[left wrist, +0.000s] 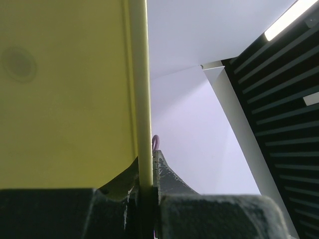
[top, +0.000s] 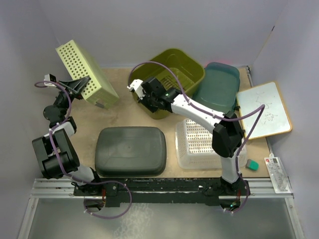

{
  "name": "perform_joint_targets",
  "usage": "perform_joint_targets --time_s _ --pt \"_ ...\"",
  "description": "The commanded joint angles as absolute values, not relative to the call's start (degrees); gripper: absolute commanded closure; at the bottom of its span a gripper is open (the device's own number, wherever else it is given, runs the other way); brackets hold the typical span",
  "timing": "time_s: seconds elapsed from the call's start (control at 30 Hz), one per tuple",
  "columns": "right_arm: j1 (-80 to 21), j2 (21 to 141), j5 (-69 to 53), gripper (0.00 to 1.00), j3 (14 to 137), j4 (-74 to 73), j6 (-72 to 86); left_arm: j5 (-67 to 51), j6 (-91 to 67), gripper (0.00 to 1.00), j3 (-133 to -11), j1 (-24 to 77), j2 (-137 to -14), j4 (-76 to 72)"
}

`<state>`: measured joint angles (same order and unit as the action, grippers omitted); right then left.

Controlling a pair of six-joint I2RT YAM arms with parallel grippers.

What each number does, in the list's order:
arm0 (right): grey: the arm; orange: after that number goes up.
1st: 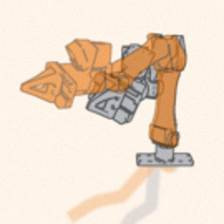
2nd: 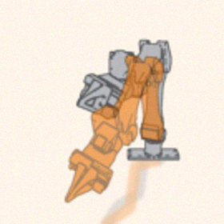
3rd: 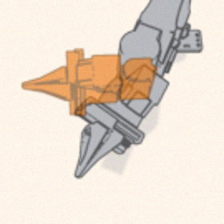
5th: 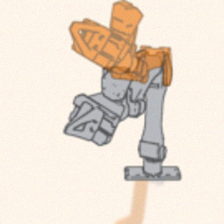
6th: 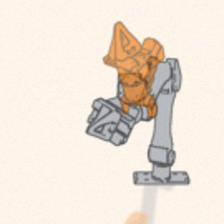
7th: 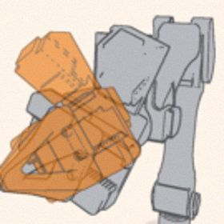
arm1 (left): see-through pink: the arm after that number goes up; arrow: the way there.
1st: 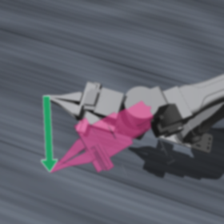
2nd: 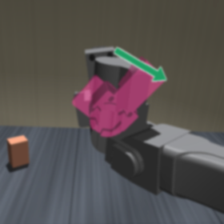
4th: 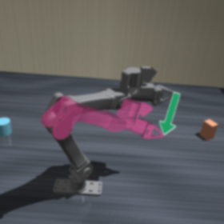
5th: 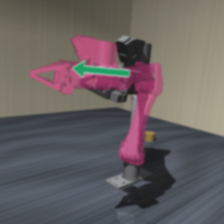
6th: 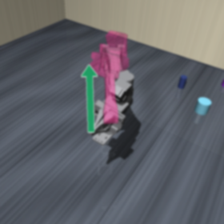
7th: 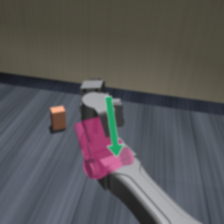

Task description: Turn the large container upside down

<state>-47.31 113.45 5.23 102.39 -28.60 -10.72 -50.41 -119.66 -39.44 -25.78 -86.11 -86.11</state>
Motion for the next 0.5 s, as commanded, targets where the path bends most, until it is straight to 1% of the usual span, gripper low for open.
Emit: perform_joint_targets --time_s 0.0,0.07,0.13,0.17,0.27,0.3,0.37,0.47 --pt "-45.09 108.84 10.12 0.84 99.62 -25.7 -8.01 -49.44 -132.88 1.0 -41.03 -25.36 -86.03 -98.61" --pt "-44.71 108.2 9.69 0.83 98.92 -25.05 -8.04 -49.33 -132.24 1.0 -41.21 -25.06 -86.98 -98.55" --pt "-44.58 107.95 9.3 0.78 99.56 -25.02 -8.13 -48.89 -131.34 1.0 -41.35 -24.35 -88.24 -98.5" --pt "-44.64 108.17 8.97 0.72 100.15 -25.31 -8.0 -48.61 -130.71 1.0 -41.62 -23.82 -89.23 -98.41" --pt "-44.69 108.75 7.53 0.39 103.09 -27.05 -7.6 -48.19 -129.15 1.0 -43.64 -20.93 -92.89 -98.6" --pt "-44.65 108.88 7.35 0.32 104.12 -27.72 -7.26 -48.21 -128.56 1.0 -44.6 -20.16 -94.09 -98.58" --pt "-44.71 108.32 7.67 0.25 105.16 -28.24 -6.4 -47.92 -127.65 1.0 -46.29 -19.39 -96.63 -98.65" --pt "-44.66 105.85 7.62 0.17 104.08 -27.38 -5.29 -48.21 -126.96 1.0 -48.38 -19.42 -101.67 -98.68"
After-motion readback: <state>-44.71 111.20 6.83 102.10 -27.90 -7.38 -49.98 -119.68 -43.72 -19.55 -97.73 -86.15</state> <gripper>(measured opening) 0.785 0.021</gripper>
